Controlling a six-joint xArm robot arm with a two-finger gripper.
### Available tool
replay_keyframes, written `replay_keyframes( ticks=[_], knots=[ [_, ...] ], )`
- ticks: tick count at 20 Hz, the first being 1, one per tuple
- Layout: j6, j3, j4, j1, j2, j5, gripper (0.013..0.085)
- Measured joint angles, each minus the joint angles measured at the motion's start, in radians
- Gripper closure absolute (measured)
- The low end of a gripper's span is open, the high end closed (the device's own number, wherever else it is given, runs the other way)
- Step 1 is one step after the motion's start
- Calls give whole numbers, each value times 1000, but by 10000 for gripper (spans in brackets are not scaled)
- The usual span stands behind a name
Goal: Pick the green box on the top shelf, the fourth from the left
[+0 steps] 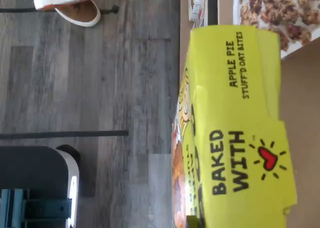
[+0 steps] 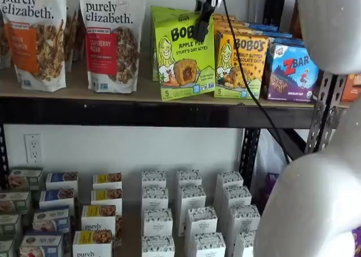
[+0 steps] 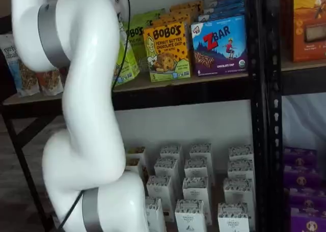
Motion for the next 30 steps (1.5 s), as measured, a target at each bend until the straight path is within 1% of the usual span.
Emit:
replay_keyframes(
  ticks=[7, 15, 22, 30],
  knots=[
    [-2, 33, 3, -6, -46, 29, 730],
    [4, 108, 1, -1, -133, 25, 730],
    [5, 162, 3, -4, -194, 40, 730],
    [-6, 255, -12, -8, -273, 38, 730]
  ],
)
